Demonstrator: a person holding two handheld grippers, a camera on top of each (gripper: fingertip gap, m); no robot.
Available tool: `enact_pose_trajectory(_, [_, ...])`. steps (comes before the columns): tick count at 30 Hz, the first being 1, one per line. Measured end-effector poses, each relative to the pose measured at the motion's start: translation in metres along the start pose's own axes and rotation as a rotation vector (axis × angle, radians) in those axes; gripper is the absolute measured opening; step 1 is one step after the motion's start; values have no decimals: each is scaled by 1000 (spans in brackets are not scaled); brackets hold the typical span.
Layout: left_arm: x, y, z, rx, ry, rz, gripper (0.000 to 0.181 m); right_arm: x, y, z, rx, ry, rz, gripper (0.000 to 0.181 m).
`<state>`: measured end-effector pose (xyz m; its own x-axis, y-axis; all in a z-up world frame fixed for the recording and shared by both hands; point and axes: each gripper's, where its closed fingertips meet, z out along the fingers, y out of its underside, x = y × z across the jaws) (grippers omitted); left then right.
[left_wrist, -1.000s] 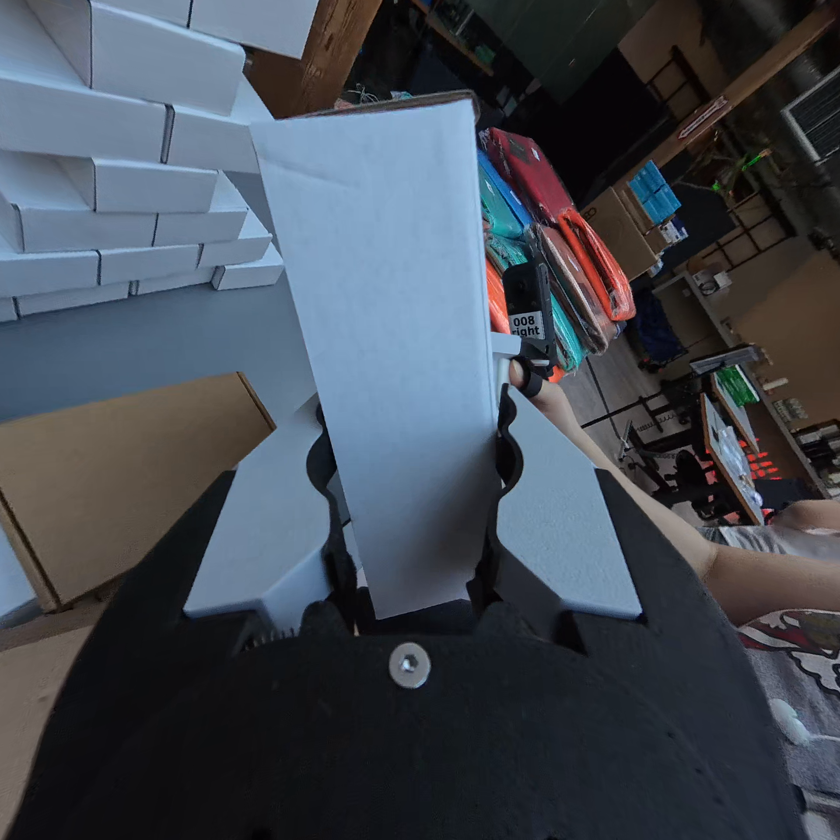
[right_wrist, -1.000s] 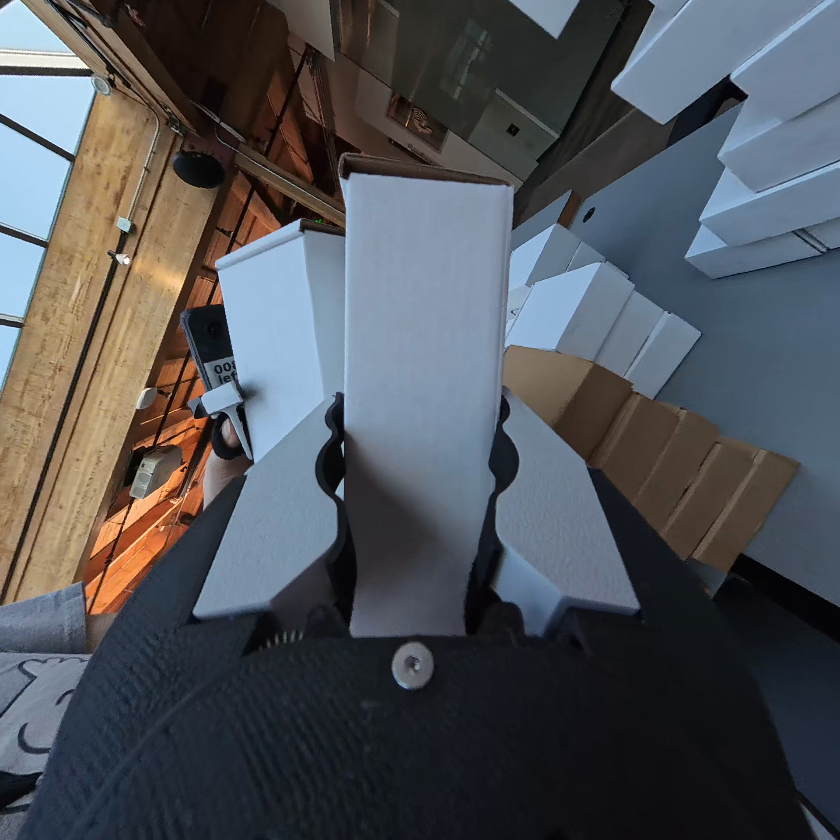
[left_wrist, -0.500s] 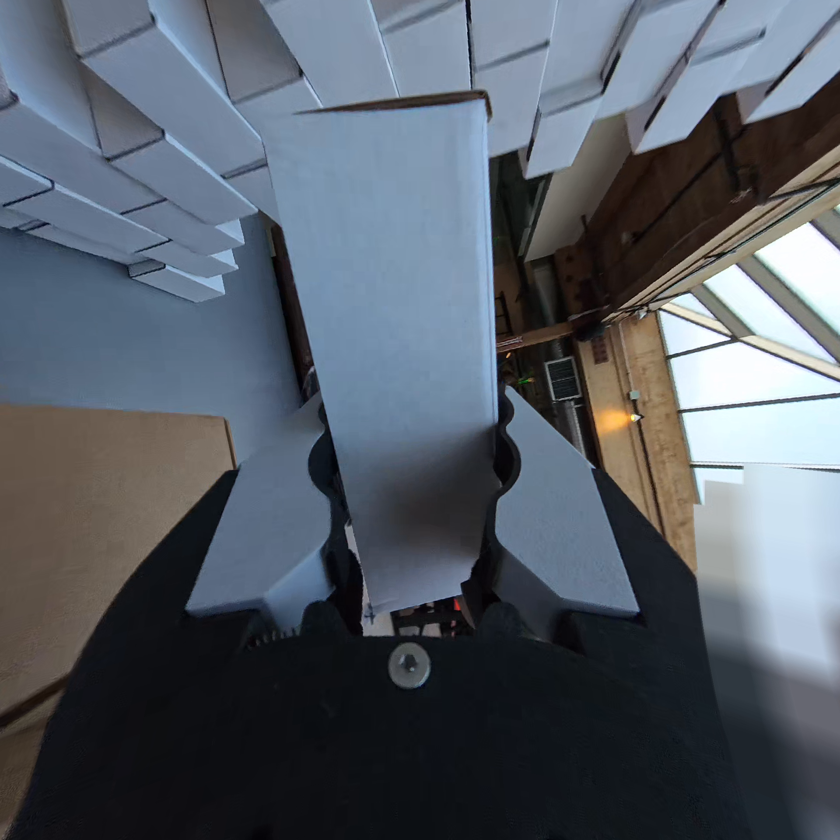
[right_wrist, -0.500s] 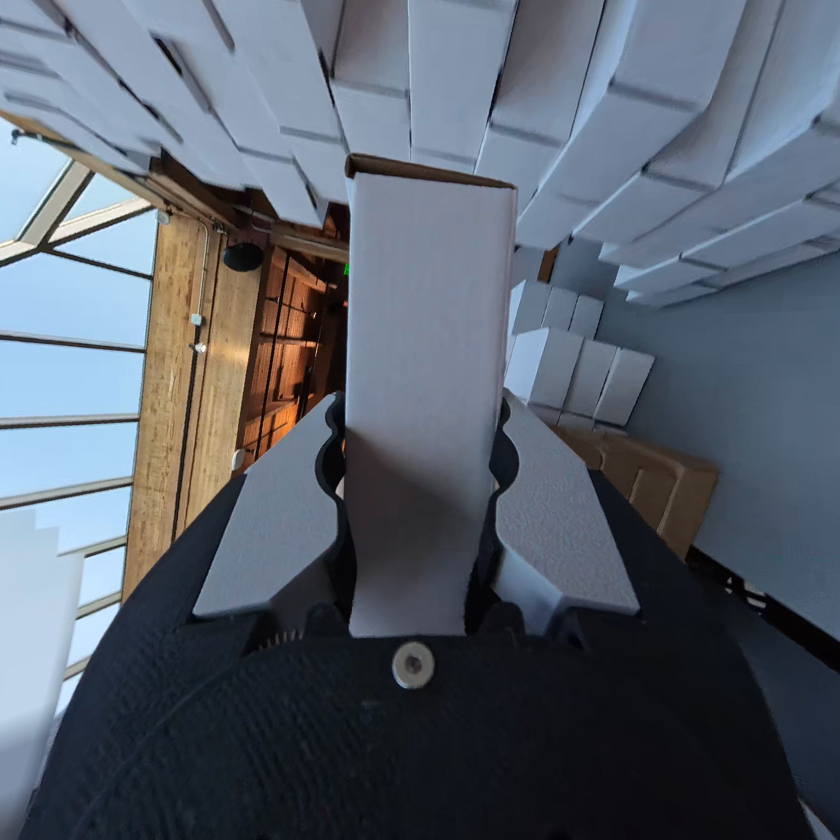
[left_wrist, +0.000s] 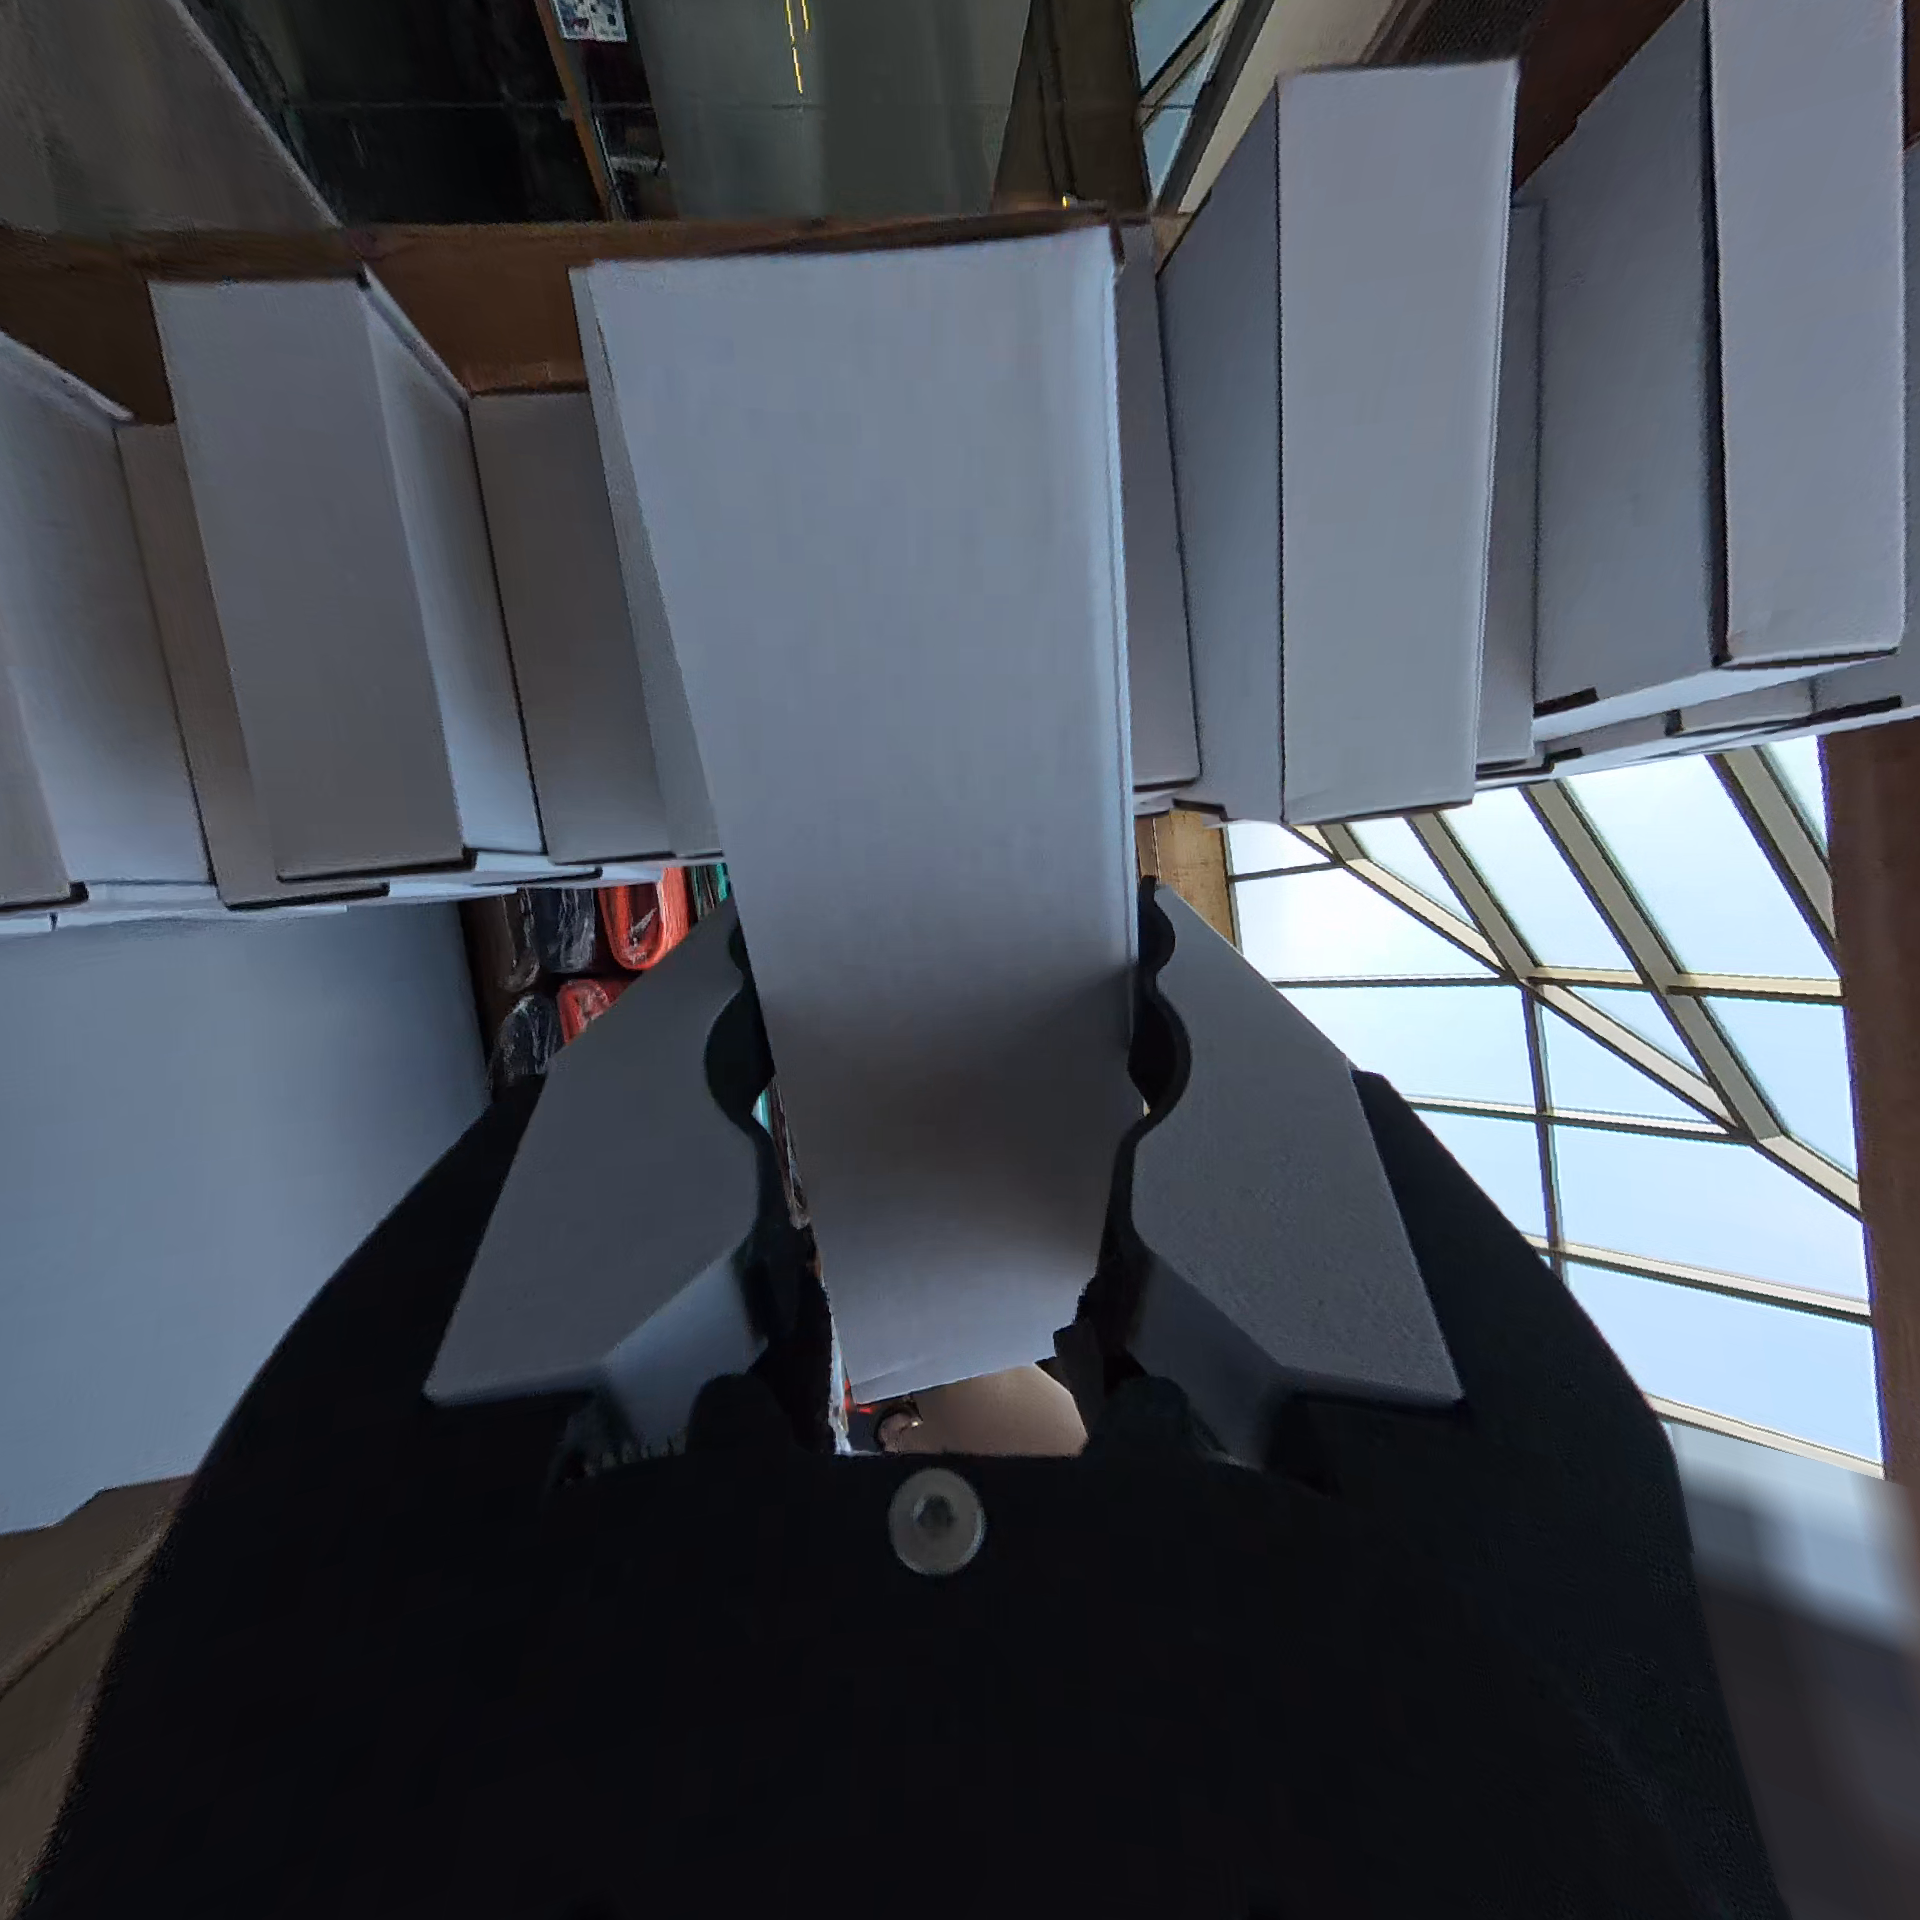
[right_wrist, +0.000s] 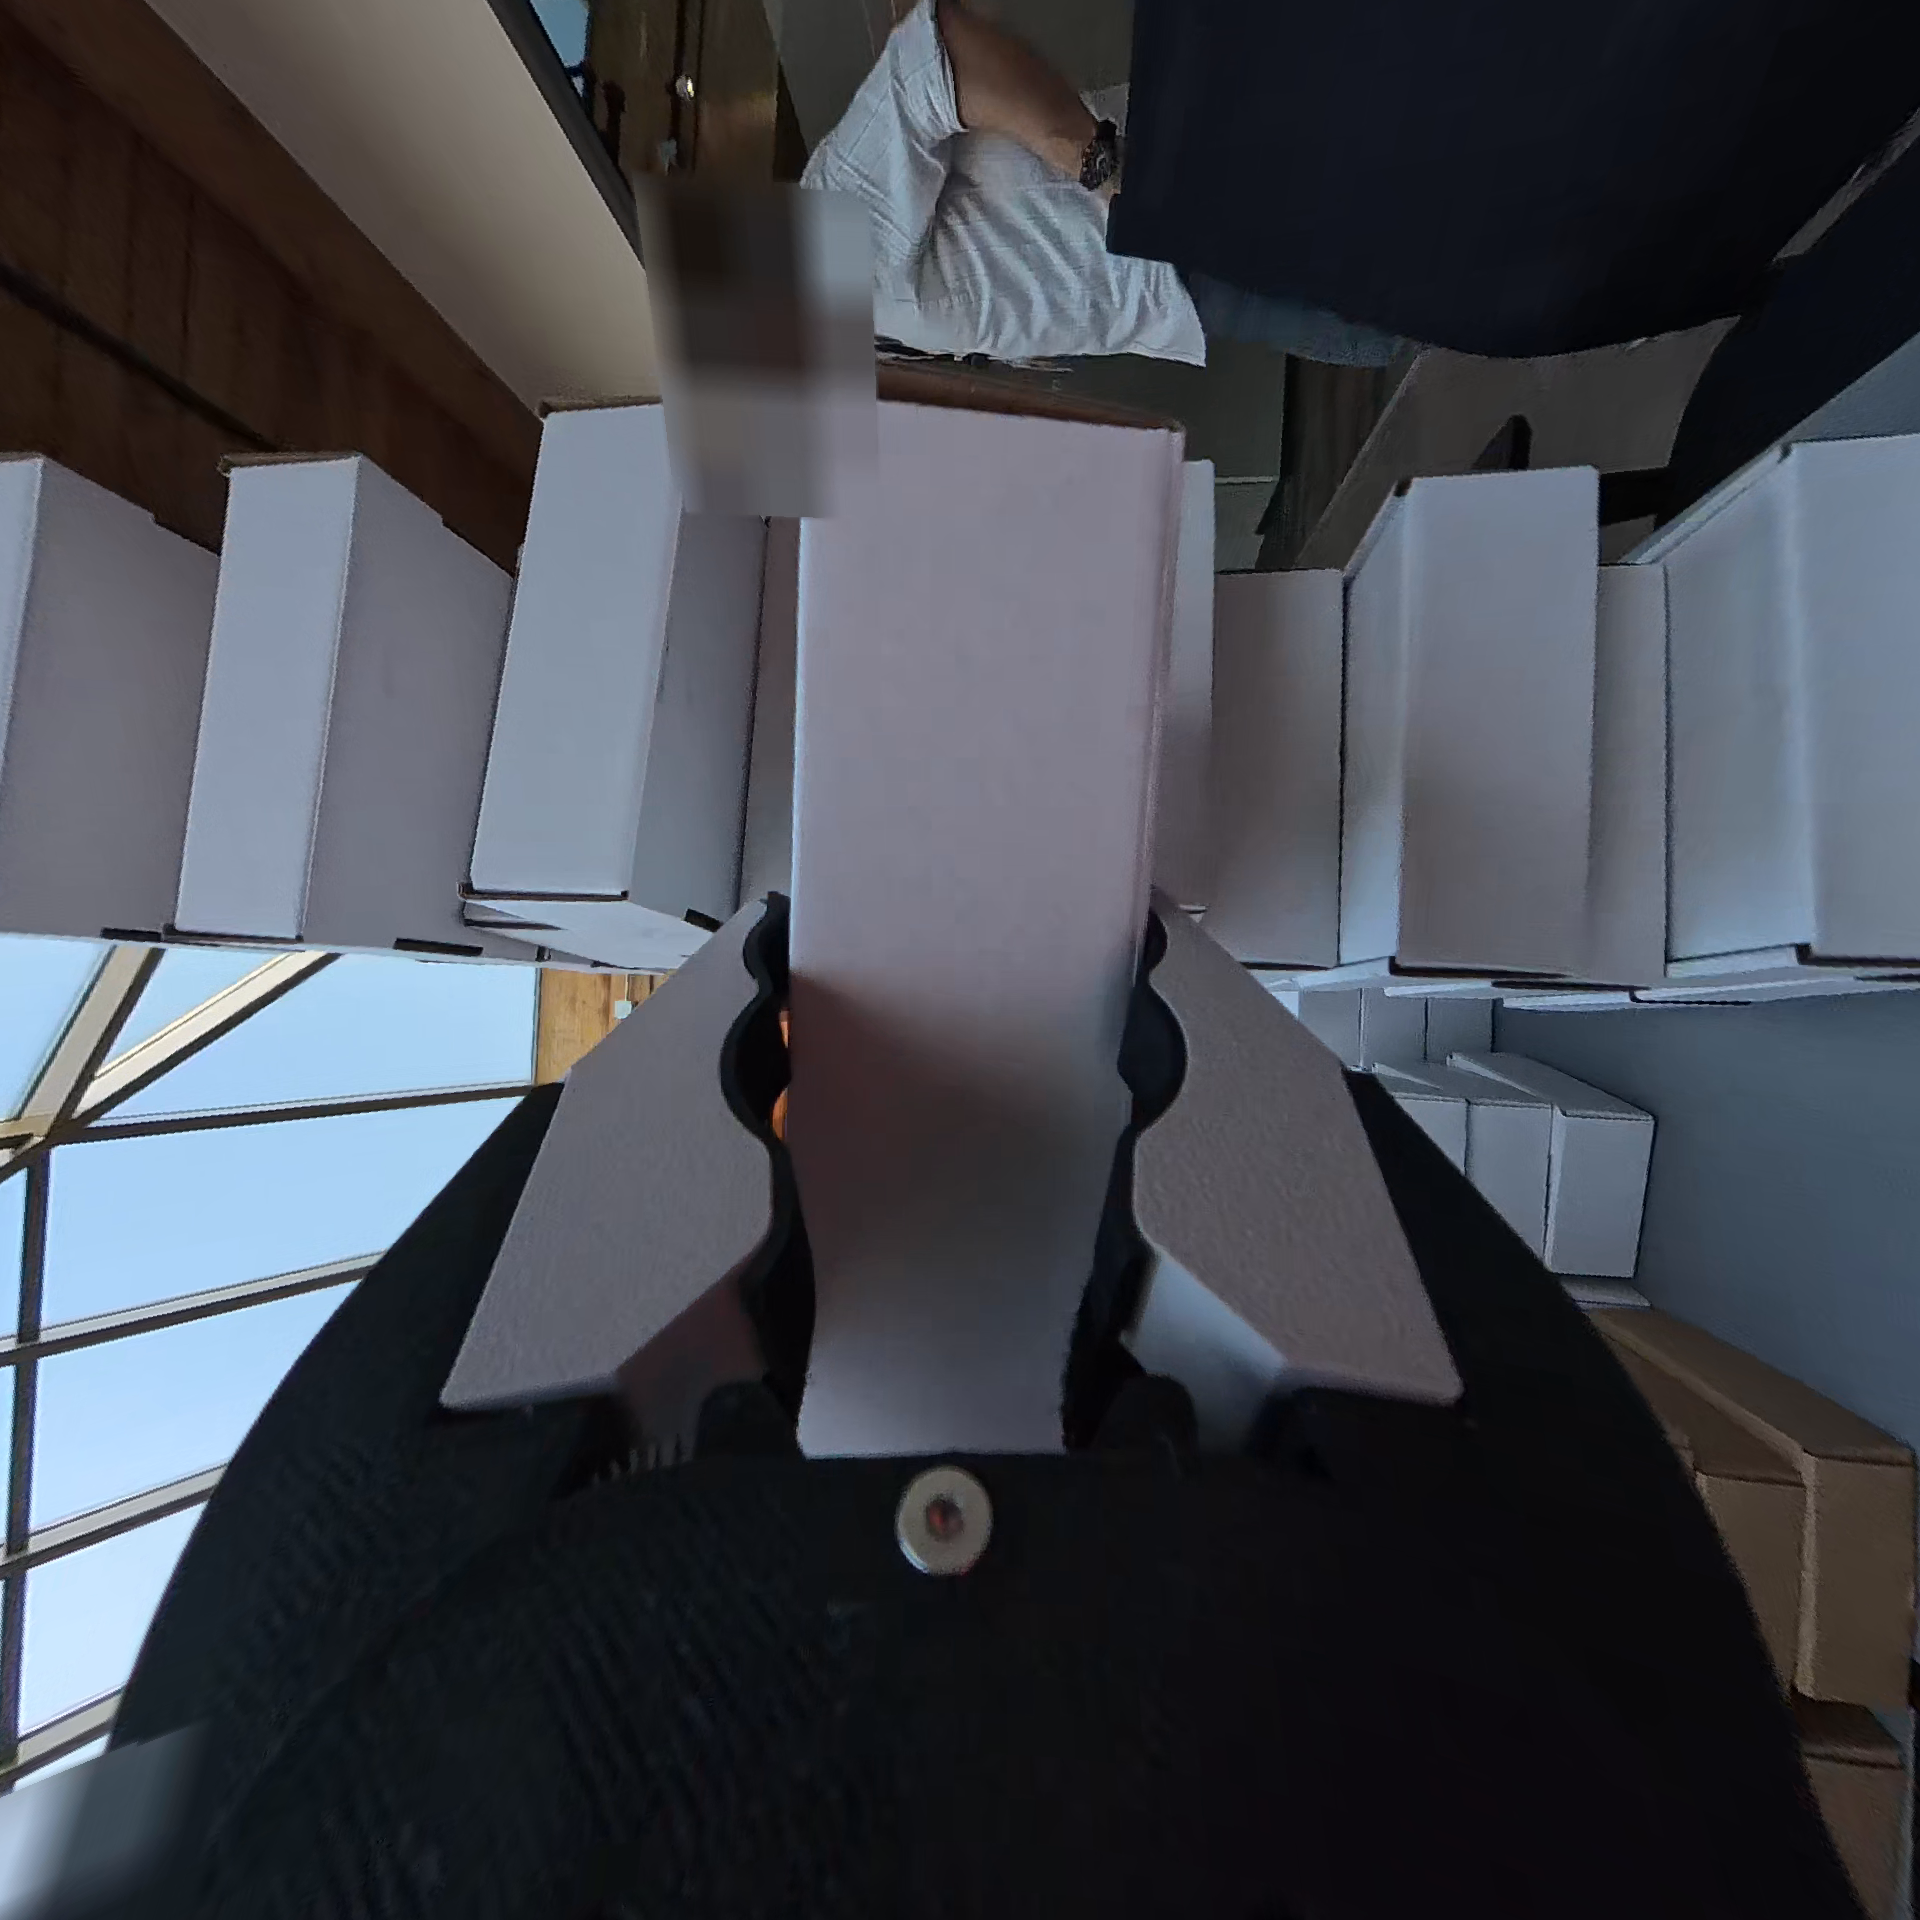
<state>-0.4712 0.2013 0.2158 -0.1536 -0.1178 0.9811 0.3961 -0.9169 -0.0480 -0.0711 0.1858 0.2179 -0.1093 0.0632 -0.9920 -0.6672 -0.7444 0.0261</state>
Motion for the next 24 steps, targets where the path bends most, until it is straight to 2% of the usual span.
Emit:
enact_pose_trajectory(5, [3, -18, 11, 15, -42, 30, 68, -10, -9, 25, -67, 32, -41, 63])
enact_pose_trajectory(9, [-2, -27, 17, 1, -90, 46, 68, -3, -17, 37, -96, 102, -94, 63])
enact_pose_trajectory(13, [-6, -35, 23, -7, -104, 42, 68, 0, -17, 48, -110, 92, -71, 63])
enact_pose_trajectory(24, [-12, -38, 39, -89, -89, -7, 68, 7, -18, 60, -101, 97, -25, 63])
